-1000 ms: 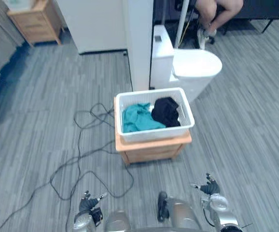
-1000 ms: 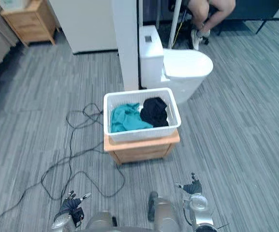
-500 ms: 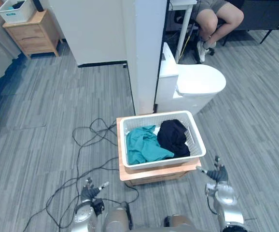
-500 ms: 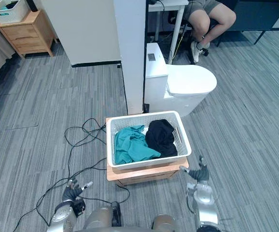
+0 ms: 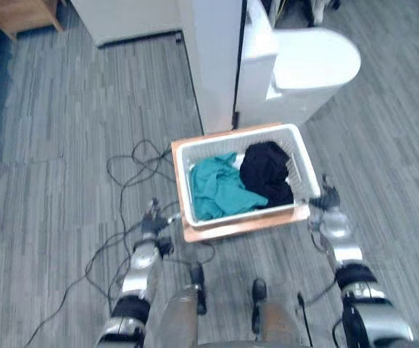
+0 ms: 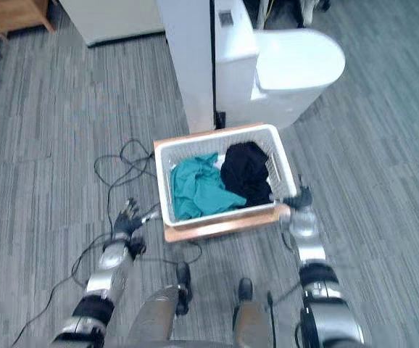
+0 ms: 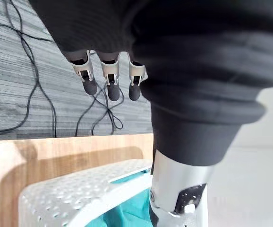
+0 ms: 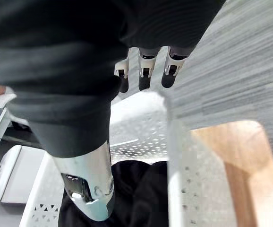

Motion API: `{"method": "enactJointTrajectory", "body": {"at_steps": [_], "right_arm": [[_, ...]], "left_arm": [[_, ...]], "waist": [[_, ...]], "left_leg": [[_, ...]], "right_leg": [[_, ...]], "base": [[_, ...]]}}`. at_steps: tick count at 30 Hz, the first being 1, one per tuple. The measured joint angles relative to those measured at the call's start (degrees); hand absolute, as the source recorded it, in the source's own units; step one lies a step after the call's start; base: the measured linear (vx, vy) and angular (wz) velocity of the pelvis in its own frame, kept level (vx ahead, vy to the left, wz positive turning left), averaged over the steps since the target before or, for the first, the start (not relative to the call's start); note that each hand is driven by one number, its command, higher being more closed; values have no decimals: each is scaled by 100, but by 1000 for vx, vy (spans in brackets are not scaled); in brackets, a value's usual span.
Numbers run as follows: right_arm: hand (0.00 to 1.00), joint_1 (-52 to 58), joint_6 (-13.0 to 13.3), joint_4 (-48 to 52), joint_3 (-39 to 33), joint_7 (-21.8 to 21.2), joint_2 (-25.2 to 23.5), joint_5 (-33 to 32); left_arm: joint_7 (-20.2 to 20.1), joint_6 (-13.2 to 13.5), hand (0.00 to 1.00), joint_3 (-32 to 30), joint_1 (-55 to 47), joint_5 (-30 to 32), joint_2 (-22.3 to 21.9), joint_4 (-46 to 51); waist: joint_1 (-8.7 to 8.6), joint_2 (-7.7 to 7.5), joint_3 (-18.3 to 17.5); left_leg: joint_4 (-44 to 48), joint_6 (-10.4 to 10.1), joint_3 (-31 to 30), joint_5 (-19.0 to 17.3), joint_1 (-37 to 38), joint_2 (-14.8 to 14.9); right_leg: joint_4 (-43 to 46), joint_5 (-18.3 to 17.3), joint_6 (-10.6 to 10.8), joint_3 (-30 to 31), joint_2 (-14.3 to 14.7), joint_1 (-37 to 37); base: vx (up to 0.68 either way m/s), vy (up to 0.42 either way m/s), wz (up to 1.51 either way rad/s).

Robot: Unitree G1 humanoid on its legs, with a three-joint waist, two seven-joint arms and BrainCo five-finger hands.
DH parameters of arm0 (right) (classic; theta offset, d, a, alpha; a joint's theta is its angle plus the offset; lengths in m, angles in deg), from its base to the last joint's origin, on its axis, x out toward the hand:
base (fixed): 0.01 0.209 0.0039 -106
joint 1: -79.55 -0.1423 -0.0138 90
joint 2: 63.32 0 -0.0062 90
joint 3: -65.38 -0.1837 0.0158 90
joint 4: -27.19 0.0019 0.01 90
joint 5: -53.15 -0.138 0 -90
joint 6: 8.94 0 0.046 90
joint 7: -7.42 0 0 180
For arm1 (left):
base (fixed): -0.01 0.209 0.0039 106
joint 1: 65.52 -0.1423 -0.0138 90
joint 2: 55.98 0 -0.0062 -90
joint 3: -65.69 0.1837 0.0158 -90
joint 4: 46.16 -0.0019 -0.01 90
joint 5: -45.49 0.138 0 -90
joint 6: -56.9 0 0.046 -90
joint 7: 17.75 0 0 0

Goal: Pick up the laundry basket with both hands and put the clothes into the washing machine.

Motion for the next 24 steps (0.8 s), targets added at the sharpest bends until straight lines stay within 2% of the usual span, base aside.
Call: {"method": "enactJointTrajectory", "body": {"at_steps": [5,8,9,15,20,24], "right_arm": [[0,-1435,-88,-750,8,139,388,-275],[0,-1979,-133,-1261,223,152,391,-424],[100,-2071,-148,-1310,225,163,390,-426],[100,-2224,-220,-1292,255,125,356,-737],[100,-2177,-228,-1003,356,172,409,-1195],[100,-1614,-228,83,383,165,430,-1346]], "left_arm": [[213,-10,0,194,1267,-183,162,-593],[261,-31,0,345,1924,-166,175,-1235],[261,-30,100,354,2133,-154,162,-1455],[277,-203,100,338,2600,170,125,-1678],[488,-238,100,230,2725,231,164,-1674],[501,-386,100,264,2565,249,370,-1451]], "waist": [[-2,10,592],[-4,16,635],[-2,14,641],[-2,32,673],[-2,66,694],[-14,62,696]], "left_leg": [[-399,-37,23,447,-115,-67],[-713,-65,59,681,-212,-100],[-854,-71,63,791,-234,-102],[-1093,-124,99,953,-244,-75],[-1202,-137,170,1006,-238,-67],[-1212,-140,193,1004,-182,-64]], "right_leg": [[289,97,-19,110,-17,-469],[398,135,-4,149,-20,-781],[412,158,-5,153,-11,-875],[505,170,-17,167,14,-1057],[529,170,-17,212,16,-1144],[529,170,-17,259,-2,-1115]], "base": [[-165,14,-3],[-120,4,-5],[-89,-11,-2],[-6,-21,-3],[46,-16,-6],[57,-5,-2]]}}
